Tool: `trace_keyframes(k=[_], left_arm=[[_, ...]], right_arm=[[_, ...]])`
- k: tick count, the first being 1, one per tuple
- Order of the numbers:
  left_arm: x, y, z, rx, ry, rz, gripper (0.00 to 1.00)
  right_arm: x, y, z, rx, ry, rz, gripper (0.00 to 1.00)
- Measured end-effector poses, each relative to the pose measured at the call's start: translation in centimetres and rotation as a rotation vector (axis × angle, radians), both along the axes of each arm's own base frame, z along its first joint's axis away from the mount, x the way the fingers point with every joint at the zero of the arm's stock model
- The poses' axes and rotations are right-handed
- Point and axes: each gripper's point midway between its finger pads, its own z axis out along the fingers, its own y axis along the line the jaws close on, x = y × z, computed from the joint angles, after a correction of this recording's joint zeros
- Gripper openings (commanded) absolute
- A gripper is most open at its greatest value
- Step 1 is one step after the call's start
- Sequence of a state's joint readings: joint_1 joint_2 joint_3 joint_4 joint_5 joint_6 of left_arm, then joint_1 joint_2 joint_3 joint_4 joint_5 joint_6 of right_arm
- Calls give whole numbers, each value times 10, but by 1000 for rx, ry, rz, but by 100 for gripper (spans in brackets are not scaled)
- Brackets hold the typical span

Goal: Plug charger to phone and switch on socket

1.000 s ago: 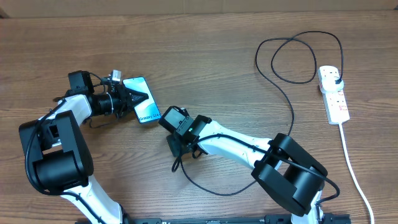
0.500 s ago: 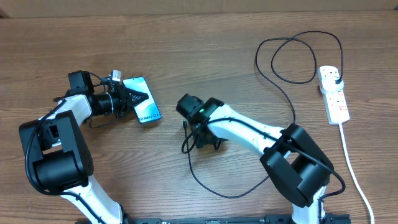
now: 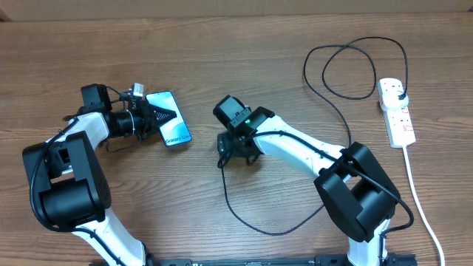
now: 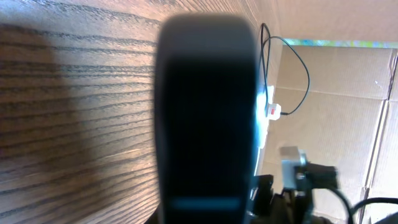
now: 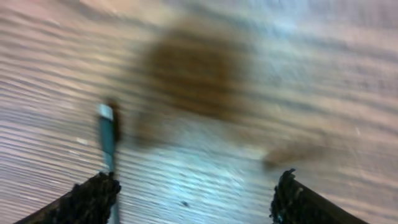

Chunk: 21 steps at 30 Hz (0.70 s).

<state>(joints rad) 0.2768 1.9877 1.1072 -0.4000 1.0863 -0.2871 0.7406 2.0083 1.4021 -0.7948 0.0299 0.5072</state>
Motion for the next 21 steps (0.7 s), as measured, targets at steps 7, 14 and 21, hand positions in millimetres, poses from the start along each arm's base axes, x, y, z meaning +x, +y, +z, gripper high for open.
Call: trace_keyframes(k=[7,14,21], left_arm=[[0,0,0,-1,2,1,4],[0,0,0,-1,3,1,5],[-1,0,0,-3,8,2,5]], right_arm=[[11,27,18,63,-69,36,57],[-24,56,-5,18,-46,136,52],[-33,57,-20,-62,-68,162,36]])
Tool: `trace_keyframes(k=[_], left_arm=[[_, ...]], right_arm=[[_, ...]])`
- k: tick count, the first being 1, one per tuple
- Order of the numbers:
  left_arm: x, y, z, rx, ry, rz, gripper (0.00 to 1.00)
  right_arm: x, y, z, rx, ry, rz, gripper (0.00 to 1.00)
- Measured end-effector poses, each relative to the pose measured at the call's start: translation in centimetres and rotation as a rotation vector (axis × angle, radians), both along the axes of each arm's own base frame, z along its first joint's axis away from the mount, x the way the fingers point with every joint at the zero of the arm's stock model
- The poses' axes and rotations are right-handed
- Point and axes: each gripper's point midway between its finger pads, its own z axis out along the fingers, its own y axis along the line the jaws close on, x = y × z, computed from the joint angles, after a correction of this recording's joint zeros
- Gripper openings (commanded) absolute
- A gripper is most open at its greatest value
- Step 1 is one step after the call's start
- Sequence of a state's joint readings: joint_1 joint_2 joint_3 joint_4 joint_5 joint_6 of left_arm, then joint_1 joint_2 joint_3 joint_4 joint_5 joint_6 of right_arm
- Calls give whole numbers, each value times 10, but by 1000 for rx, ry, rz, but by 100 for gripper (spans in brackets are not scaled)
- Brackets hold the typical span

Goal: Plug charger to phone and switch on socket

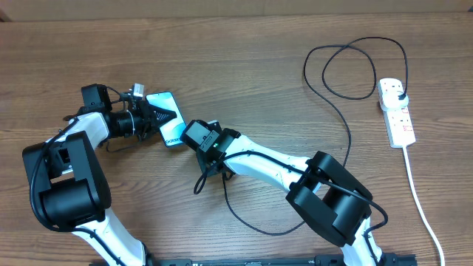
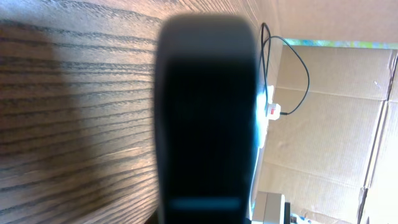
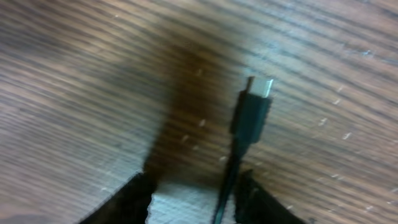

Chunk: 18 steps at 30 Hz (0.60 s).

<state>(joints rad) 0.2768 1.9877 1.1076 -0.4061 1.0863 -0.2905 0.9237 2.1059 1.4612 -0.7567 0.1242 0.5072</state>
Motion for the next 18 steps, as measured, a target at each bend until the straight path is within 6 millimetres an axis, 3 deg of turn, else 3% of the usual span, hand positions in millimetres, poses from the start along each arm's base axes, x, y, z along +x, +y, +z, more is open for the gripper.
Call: trace_keyframes(k=[5,8,9,10,11,15,18], left_arm=[[0,0,0,-1,2,0,5],[0,0,0,-3,8,3,5],[0,0,0,-3,8,3,5],[0,0,0,-4,11,5,4],[0,0,0,-5,11,5,4],[0,0,0,-8,17,8,5],[0,0,0,-7,17,8,5]], right_arm=[[5,-5,0,-19,-18,-16,26],[6,-5,0,-21,-23,-17,25],[6,-5,0,-19,-25,-18,30],[7,-5,0,-18,-29,-20,44],[8,-4,0,-16,-32,-27,52],[13,-3,0,-10,-51,-25,53],[13,-3,0,-13,-52,-25,46]])
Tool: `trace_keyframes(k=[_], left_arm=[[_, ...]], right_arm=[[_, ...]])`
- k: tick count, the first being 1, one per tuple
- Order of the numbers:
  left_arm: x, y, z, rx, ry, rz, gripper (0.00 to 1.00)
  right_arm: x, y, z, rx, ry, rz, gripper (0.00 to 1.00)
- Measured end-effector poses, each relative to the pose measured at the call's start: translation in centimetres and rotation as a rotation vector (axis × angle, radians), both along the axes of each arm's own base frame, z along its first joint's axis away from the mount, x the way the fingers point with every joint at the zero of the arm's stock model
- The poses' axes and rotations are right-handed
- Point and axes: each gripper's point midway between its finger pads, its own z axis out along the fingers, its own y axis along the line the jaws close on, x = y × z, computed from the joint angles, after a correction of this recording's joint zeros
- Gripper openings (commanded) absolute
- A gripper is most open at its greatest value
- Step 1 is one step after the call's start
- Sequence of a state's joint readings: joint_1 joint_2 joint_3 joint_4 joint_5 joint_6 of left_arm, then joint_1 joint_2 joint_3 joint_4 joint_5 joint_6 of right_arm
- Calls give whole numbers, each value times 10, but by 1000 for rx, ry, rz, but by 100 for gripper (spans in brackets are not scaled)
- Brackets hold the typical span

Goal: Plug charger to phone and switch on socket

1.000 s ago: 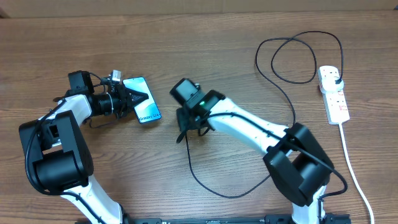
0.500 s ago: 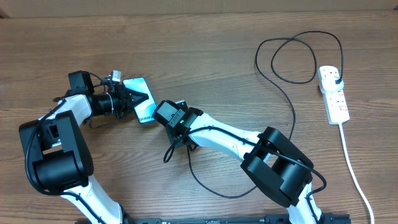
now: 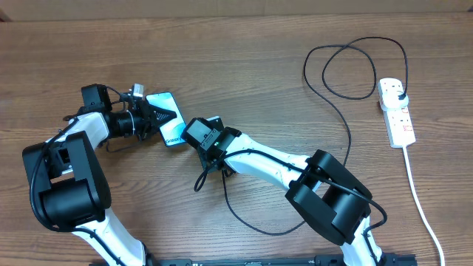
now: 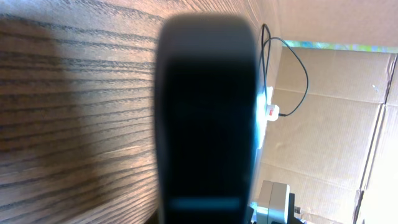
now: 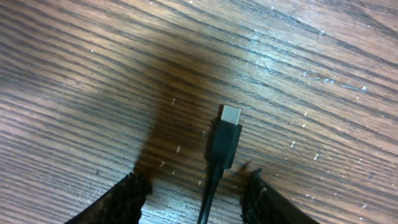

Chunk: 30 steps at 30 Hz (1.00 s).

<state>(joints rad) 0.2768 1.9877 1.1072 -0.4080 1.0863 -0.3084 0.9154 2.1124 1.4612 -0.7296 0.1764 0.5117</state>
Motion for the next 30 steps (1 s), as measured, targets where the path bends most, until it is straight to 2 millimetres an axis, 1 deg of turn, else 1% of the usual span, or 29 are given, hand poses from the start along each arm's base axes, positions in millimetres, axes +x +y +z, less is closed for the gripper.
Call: trace_keyframes(k=[1,2,6,11,12,14,21,30], left_arm=[[0,0,0,0,0,0,4],[0,0,0,0,0,0,4],[-1,0,0,-1,4,0,5],[-1,0,0,-1,4,0,4],[-1,0,0,-2,4,0,4],[0,0,0,-1,3,0,4],[1,0,0,1,-4,0,5],[1,0,0,1,-6,0,4]], right_arm=[[1,0,0,-1,-2,-1,40],[1,-1,0,-3,-2,5,36],[2,1,0,9,3,18,28],[-2,6,-1,41,39,41,19],[-3,7,0,49,47,44,13],[-5,9,0,59,63,55,4],[-16,5,-1,53,123,57,4],[-23,6,-2,64,159,63,4]])
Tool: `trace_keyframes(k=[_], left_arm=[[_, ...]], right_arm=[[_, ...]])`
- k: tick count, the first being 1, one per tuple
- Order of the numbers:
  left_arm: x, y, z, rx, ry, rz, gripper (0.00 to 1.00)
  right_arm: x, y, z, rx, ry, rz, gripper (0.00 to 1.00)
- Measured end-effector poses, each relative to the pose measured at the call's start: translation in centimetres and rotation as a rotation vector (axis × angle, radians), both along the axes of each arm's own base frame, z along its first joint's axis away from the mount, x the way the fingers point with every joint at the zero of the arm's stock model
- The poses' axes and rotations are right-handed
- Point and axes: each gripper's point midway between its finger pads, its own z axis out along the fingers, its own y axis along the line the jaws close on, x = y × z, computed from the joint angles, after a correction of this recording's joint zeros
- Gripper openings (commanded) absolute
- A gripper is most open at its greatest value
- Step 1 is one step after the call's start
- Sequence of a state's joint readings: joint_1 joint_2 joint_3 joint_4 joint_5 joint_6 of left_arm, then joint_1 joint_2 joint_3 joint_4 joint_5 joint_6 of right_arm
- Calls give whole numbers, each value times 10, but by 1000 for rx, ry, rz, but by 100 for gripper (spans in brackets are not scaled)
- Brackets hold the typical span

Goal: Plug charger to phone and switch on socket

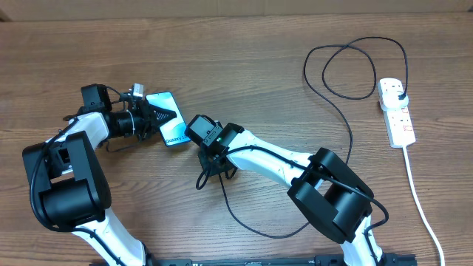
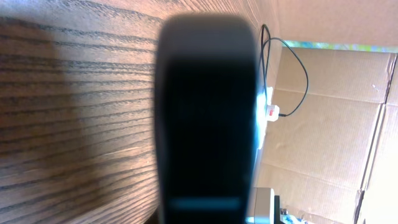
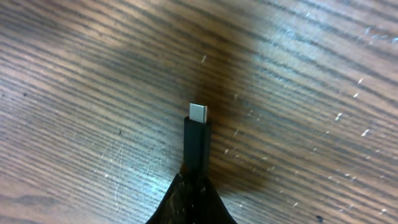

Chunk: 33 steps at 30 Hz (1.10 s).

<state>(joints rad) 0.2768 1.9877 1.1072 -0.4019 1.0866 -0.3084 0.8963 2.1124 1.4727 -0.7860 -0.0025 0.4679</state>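
A phone (image 1: 168, 122) with a light blue back lies at the table's left, and my left gripper (image 1: 153, 118) is shut on its end. In the left wrist view the phone (image 2: 205, 112) fills the middle as a dark blurred slab and hides the fingers. My right gripper (image 3: 196, 183) is shut on the black charger plug (image 3: 196, 143), whose silver tip points away over the wood. Seen from overhead, the right gripper (image 1: 213, 168) sits just right of the phone. The white socket strip (image 1: 395, 111) lies at the far right, with the charger cable (image 1: 347, 140) plugged into it.
The black cable loops near the strip (image 1: 355, 66) and trails across the front of the table (image 1: 259, 230). A white lead (image 1: 421, 199) runs from the strip to the front edge. A cardboard wall (image 2: 323, 124) stands behind the table.
My right gripper was open with a finger on each side of the plug lying on the table. Now it is shut on the plug's body. The left gripper and the phone have not moved.
My right gripper stood open at the table's middle with the plug off to one side. Then it was further left, near the phone, with the plug between its open fingers. Now the fingers are shut on it. The left gripper held the phone throughout.
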Motion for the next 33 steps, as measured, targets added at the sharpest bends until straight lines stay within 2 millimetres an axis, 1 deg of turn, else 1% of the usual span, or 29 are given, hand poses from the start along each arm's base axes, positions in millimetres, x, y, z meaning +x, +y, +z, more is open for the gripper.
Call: trace_keyframes(k=[2,4,5,7,8,10,18,20,22,24,26,28,31,32,33], left_arm=[[1,0,0,2,-7,-1,4],[1,0,0,5,-13,-3,5],[1,0,0,6,-16,-4,4],[1,0,0,9,-22,-7,5],[1,0,0,10,-24,-8,5],[1,0,0,10,-26,-9,5],[3,0,2,20,-69,-28,5],[-2,-5,7,-15,-78,-52,4],[-6,-10,16,-59,-122,-85,5],[-9,-15,26,-106,-177,-118,5],[-11,-18,33,-138,-213,-138,5],[-12,-19,37,-162,-234,-148,5],[-13,-21,44,-199,-241,-151,5],[-12,-21,44,-203,-242,-151,5],[-12,-21,45,-212,-235,-148,5]], right_arm=[[-2,1,0,4,11,3,4],[-4,2,0,13,22,2,17],[-5,3,0,20,29,1,20],[-7,5,1,29,38,10,23],[-8,6,1,32,42,12,22],[-8,7,1,36,44,19,4],[-13,8,1,55,80,16,4],[-17,11,2,84,117,19,4],[-19,13,6,122,154,29,4],[-17,11,13,163,184,31,4],[-12,7,29,211,195,25,4],[-3,6,54,281,183,27,4],[4,3,99,409,160,64,4],[4,3,105,427,157,74,4],[1,5,115,465,164,98,4]])
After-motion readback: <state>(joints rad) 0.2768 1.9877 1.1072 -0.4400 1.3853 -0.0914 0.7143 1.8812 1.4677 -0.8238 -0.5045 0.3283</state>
